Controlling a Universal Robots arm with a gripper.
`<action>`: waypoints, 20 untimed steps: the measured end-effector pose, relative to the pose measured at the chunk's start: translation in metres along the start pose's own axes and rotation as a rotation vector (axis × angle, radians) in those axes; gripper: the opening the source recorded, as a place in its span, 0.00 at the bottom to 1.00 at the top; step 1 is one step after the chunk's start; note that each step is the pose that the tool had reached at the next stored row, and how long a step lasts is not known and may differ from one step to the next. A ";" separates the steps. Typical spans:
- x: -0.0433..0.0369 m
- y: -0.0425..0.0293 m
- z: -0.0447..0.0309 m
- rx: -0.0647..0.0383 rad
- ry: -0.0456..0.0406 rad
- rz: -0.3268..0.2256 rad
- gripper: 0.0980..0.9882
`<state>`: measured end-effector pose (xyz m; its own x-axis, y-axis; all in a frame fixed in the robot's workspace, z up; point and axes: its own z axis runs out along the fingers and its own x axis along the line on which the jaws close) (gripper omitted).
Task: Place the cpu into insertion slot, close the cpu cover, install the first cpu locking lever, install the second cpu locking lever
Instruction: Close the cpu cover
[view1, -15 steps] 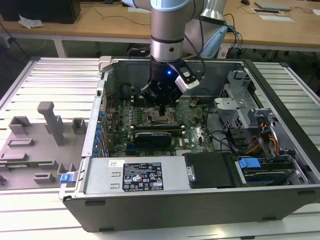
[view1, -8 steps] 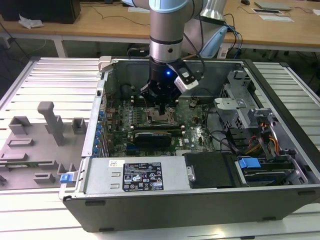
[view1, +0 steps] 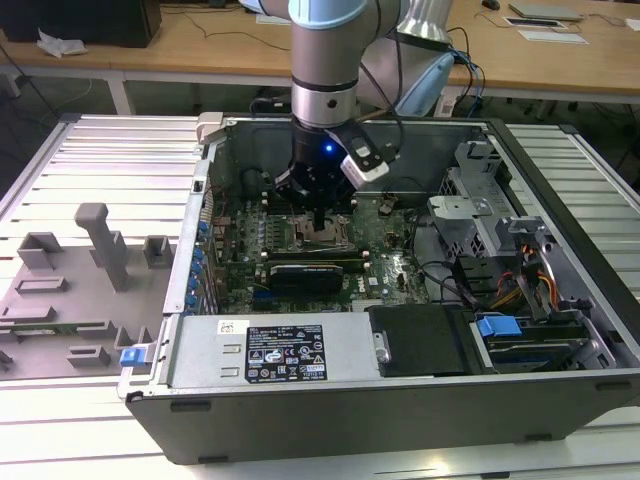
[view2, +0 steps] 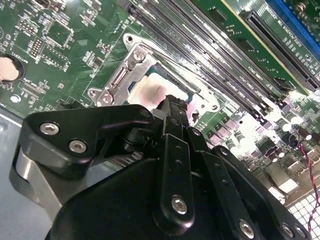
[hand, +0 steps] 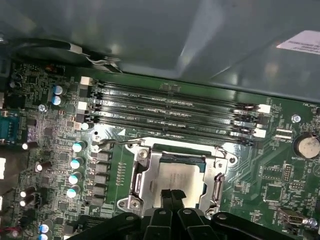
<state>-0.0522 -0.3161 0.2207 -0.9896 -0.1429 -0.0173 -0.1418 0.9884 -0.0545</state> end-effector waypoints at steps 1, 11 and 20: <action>0.0032 0.0005 0.0008 0.000 0.0001 0.002 0.01; 0.0224 0.0037 0.0079 0.000 -0.0004 0.007 0.01; 0.0228 0.0040 0.0135 -0.002 -0.0004 0.008 0.01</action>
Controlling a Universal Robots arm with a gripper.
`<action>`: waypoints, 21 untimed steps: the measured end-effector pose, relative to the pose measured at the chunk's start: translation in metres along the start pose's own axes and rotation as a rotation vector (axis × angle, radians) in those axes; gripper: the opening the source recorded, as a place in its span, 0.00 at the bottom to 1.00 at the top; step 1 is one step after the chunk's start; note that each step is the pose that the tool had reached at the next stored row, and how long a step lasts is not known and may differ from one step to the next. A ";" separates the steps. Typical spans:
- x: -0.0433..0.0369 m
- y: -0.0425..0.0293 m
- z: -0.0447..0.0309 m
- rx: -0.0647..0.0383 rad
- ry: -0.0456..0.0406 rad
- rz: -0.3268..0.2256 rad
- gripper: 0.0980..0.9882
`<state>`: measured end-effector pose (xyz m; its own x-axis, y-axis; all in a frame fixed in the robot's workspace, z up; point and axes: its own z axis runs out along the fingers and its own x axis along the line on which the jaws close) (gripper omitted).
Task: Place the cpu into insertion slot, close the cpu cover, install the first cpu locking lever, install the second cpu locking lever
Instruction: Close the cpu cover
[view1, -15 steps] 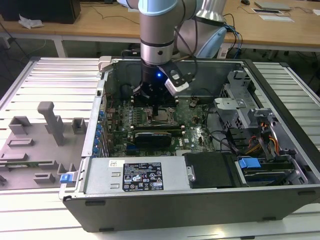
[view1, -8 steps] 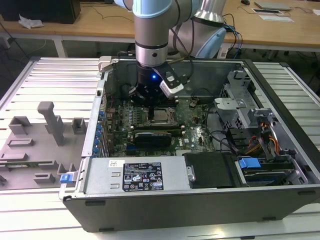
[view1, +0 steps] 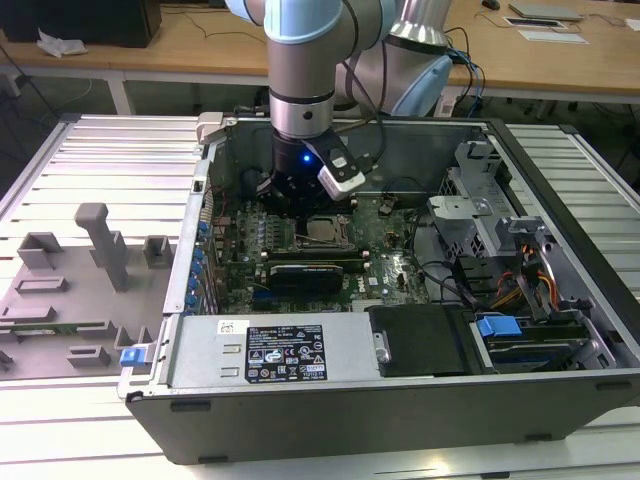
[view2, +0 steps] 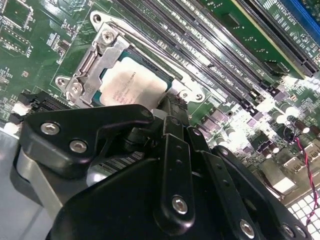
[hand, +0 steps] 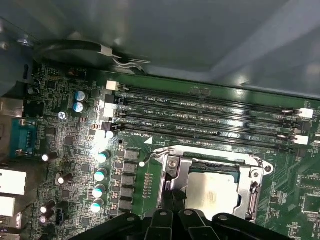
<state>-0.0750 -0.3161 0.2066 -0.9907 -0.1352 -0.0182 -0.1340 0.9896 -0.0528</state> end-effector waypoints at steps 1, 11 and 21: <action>-0.0008 -0.0001 0.0001 0.000 -0.0001 0.000 0.01; -0.0059 -0.0008 0.0001 0.000 -0.0001 0.000 0.01; -0.0113 -0.0019 -0.0075 0.000 0.0000 0.000 0.01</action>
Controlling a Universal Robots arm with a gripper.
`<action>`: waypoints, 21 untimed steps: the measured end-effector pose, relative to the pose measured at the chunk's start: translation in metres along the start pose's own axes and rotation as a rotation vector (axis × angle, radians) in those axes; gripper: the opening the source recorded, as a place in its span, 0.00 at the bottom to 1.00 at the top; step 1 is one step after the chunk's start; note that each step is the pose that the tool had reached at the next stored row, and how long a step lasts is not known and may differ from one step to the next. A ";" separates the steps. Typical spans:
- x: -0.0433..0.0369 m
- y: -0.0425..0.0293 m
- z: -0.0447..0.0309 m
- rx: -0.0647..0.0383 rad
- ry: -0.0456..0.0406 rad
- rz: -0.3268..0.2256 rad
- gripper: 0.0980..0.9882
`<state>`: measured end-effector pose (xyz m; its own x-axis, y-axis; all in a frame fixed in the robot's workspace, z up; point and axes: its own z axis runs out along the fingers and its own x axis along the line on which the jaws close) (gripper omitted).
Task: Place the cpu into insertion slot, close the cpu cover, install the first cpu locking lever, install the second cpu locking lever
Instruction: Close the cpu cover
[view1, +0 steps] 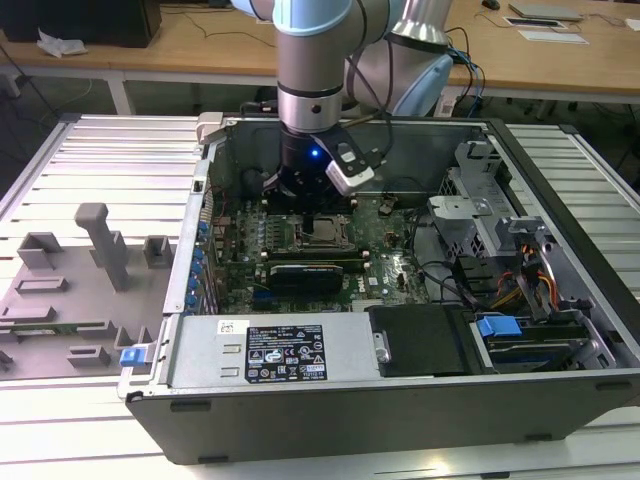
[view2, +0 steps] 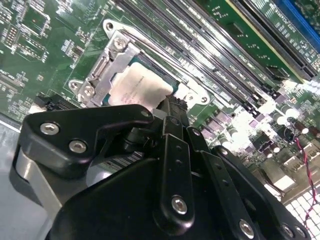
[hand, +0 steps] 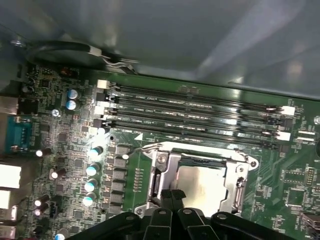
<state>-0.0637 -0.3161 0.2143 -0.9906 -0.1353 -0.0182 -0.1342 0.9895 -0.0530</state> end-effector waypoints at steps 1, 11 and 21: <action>-0.0017 -0.0002 0.0000 0.000 0.0001 0.000 0.01; -0.0157 -0.0026 -0.0096 0.000 0.0012 0.000 0.01; -0.0165 -0.0028 -0.0388 0.005 0.0017 0.000 0.01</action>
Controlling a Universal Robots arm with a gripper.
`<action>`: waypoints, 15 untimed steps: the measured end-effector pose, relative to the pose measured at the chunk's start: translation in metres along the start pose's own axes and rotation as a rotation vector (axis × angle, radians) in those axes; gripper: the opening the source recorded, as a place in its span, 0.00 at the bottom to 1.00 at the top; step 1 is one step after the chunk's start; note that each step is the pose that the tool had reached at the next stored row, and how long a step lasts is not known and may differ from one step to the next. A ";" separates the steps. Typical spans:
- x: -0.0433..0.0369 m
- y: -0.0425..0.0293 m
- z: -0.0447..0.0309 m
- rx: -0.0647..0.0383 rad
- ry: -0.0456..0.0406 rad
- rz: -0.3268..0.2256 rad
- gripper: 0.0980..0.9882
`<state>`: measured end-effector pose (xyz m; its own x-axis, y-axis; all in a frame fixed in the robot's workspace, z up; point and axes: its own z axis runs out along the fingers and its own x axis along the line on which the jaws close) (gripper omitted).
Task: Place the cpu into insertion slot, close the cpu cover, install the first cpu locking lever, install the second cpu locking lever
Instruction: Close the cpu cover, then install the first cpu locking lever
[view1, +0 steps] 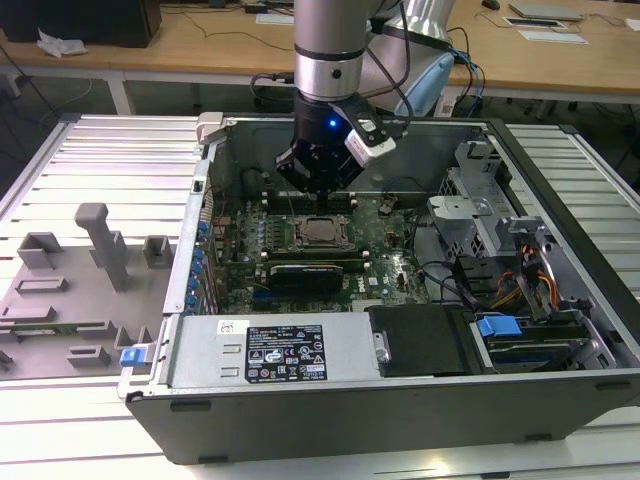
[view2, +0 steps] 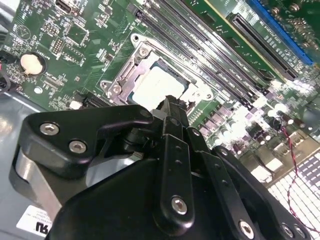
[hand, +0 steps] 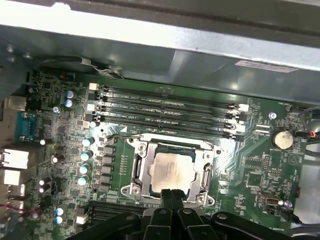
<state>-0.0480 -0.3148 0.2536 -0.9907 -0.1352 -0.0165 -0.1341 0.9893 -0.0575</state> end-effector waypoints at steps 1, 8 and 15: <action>0.0000 0.0000 0.0000 0.000 0.0000 0.000 0.01; 0.0000 0.0000 -0.0003 0.000 0.0001 0.000 0.01; 0.0000 -0.0001 -0.0004 0.000 0.0001 0.000 0.01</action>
<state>-0.0480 -0.3148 0.2540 -0.9907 -0.1352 -0.0164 -0.1341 0.9893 -0.0577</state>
